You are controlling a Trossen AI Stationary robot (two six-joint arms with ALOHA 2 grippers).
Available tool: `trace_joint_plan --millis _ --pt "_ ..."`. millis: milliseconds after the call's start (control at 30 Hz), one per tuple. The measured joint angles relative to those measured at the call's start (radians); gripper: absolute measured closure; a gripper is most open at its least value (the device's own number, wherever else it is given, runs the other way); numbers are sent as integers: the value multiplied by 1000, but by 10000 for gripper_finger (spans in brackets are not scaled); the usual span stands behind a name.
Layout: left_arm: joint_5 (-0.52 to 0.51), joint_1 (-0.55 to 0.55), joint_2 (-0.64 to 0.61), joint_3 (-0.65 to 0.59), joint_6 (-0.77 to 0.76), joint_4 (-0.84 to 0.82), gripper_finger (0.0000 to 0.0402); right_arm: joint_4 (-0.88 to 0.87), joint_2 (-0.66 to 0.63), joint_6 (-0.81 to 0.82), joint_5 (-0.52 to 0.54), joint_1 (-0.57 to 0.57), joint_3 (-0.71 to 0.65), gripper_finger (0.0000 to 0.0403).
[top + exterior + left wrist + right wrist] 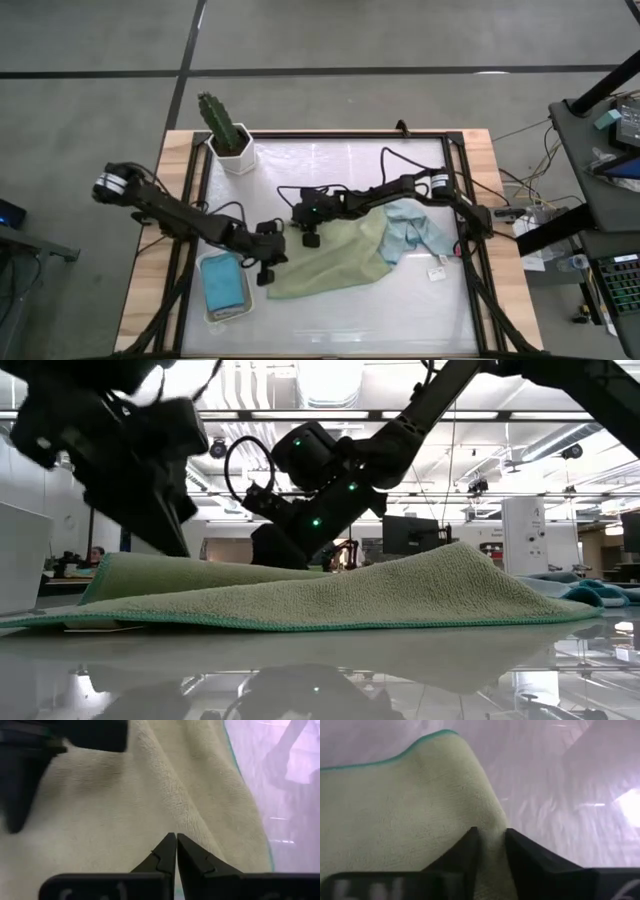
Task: Fold microfiber towels
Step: Fold the green microfiber towel
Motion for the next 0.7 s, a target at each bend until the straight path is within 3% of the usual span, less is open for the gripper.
trace_joint_plan --millis 133,300,500,700 --pt "-45 0 -118 -1 0 -95 401 -9 -17 -43 5 14 -13 382" --pt "-185 0 -265 -29 -1 -156 401 -19 -41 -122 47 65 -31 393" --pt "-265 2 -392 -99 -89 -178 401 -10 -52 -255 284 173 -60 394" --pt "-275 2 -405 -197 -217 -122 390 42 -59 -364 552 274 -89 394"
